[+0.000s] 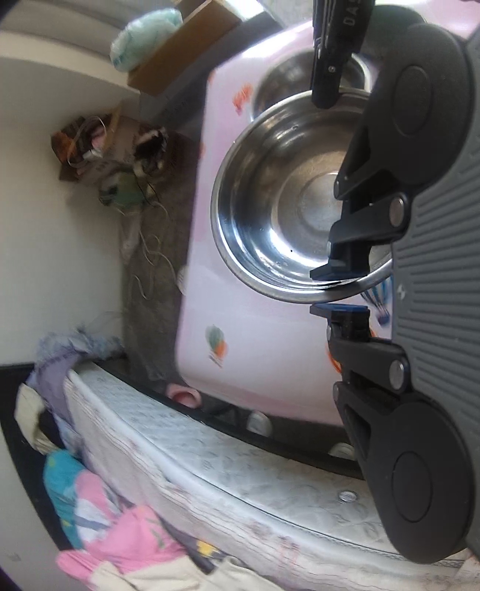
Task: Organize plates and bowls
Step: 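Lift the steel bowl with both grippers and carry it to an empty table area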
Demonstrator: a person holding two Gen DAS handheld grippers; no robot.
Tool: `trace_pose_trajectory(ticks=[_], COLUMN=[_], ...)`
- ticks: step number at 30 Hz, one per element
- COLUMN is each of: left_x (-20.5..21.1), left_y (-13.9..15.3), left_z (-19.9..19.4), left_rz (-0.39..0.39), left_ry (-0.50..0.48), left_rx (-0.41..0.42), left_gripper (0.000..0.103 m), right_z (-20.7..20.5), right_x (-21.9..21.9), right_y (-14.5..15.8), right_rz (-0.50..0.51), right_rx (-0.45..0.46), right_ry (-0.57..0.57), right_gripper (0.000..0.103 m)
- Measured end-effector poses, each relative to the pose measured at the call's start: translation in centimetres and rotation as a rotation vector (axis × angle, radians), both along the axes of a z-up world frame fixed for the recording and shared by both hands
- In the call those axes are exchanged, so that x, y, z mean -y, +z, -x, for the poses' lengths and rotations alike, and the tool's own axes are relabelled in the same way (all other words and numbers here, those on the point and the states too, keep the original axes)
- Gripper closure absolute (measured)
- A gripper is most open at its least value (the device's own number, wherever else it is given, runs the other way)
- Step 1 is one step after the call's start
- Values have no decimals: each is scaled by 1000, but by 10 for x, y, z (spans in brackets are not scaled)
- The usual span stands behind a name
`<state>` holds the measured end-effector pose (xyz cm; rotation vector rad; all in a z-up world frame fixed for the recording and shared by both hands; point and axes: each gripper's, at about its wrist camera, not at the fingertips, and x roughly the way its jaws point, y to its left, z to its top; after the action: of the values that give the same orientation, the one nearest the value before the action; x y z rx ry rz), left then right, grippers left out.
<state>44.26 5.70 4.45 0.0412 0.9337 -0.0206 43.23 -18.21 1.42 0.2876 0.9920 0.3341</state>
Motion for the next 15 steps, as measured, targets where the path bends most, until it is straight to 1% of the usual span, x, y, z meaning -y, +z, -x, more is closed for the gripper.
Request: trace_pose_trajectory(ticks=[4, 8, 12, 15], left_x=[41, 83, 115, 129], left_y=[8, -1, -20, -36], left_z=[-11, -23, -38, -45], left_rz=[1, 3, 9, 13], left_ry=[-51, -92, -114, -119], left_rx=[18, 12, -24, -47], left_gripper=[90, 90, 89, 89], right_z=[-3, -7, -14, -17], right_x=[36, 81, 126, 149], right_y=[18, 23, 12, -1], right_rz=[20, 33, 31, 33], right_rx=[33, 33, -1, -18], right_ry=[-48, -113, -176, -205], right_gripper=[92, 92, 91, 91])
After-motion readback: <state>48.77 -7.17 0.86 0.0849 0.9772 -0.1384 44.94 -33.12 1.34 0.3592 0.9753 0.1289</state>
